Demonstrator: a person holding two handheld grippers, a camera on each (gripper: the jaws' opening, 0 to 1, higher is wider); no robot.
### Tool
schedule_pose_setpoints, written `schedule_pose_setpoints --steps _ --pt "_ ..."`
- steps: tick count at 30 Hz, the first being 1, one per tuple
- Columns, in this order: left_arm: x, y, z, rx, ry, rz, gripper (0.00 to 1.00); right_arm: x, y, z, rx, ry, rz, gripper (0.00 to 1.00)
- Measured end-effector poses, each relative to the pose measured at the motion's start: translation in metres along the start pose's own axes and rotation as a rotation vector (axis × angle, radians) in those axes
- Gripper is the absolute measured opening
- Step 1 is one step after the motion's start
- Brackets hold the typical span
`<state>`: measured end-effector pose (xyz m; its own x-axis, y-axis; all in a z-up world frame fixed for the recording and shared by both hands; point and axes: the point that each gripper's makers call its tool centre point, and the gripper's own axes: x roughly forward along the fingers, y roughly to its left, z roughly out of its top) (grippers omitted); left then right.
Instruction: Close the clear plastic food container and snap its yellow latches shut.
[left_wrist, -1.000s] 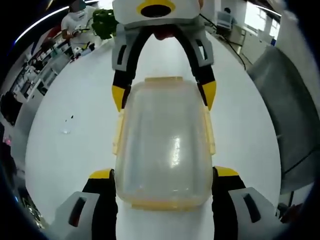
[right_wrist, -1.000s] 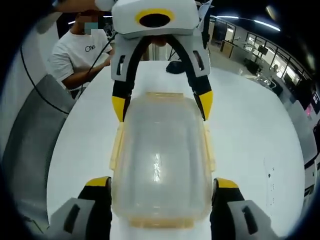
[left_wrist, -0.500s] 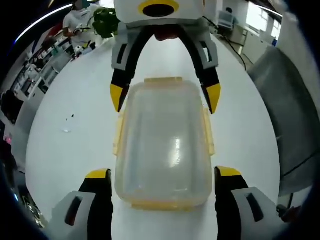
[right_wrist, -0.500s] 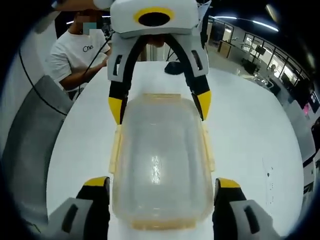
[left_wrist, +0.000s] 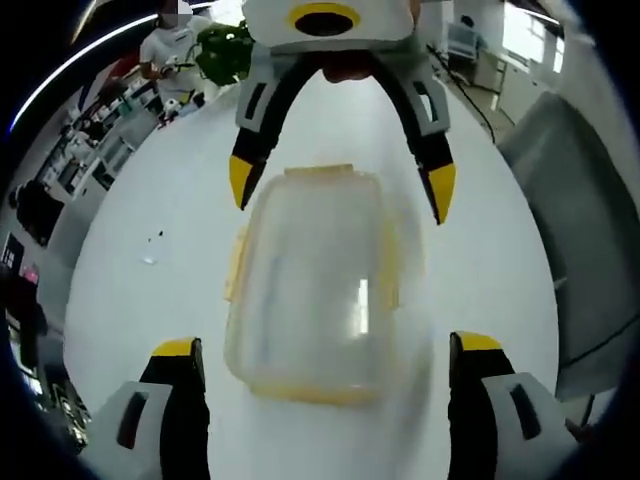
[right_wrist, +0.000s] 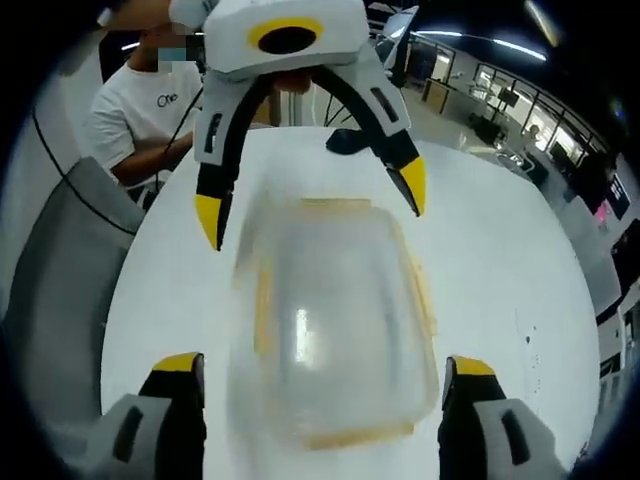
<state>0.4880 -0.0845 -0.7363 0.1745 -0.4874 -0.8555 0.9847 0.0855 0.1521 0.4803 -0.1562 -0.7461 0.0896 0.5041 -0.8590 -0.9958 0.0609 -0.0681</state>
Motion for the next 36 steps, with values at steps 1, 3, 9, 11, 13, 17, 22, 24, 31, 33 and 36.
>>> schedule_pose_setpoints --steps 1,3,9,11,13,17,22,24,31,33,36 --pt "-0.002 -0.001 -0.001 0.003 0.004 0.006 0.99 -0.001 0.001 0.000 0.004 0.000 -0.003 0.99" --pt "-0.005 -0.002 0.000 -0.011 0.000 0.023 0.99 -0.004 0.003 -0.002 0.022 0.007 -0.016 0.99" --pt "-0.015 -0.004 0.001 -0.104 -0.040 0.074 0.99 -0.016 0.005 -0.007 0.072 0.008 -0.076 0.99" --pt "-0.018 -0.009 0.001 -0.145 -0.054 0.071 0.99 -0.020 0.008 -0.006 0.072 0.001 -0.099 0.99" --pt "-0.021 -0.013 0.000 -0.162 -0.058 0.079 0.99 -0.024 0.010 -0.003 0.069 -0.016 -0.125 0.99" --pt "-0.029 -0.015 0.001 -0.206 -0.084 0.116 0.99 -0.027 0.020 -0.002 0.125 -0.040 -0.128 0.99" --pt "-0.038 -0.022 0.000 -0.219 -0.095 0.158 0.99 -0.034 0.028 -0.001 0.213 -0.099 -0.175 0.99" --pt "-0.043 -0.027 0.000 -0.227 -0.104 0.174 0.99 -0.037 0.033 -0.002 0.237 -0.110 -0.186 0.99" --pt "-0.058 -0.038 0.006 -0.324 -0.185 0.219 0.99 -0.054 0.040 -0.002 0.293 -0.152 -0.264 0.99" --pt "-0.062 -0.045 0.005 -0.327 -0.180 0.225 0.99 -0.058 0.043 -0.002 0.317 -0.170 -0.271 0.99" --pt "-0.064 -0.053 0.003 -0.333 -0.177 0.227 0.99 -0.063 0.050 -0.006 0.332 -0.176 -0.282 0.99"
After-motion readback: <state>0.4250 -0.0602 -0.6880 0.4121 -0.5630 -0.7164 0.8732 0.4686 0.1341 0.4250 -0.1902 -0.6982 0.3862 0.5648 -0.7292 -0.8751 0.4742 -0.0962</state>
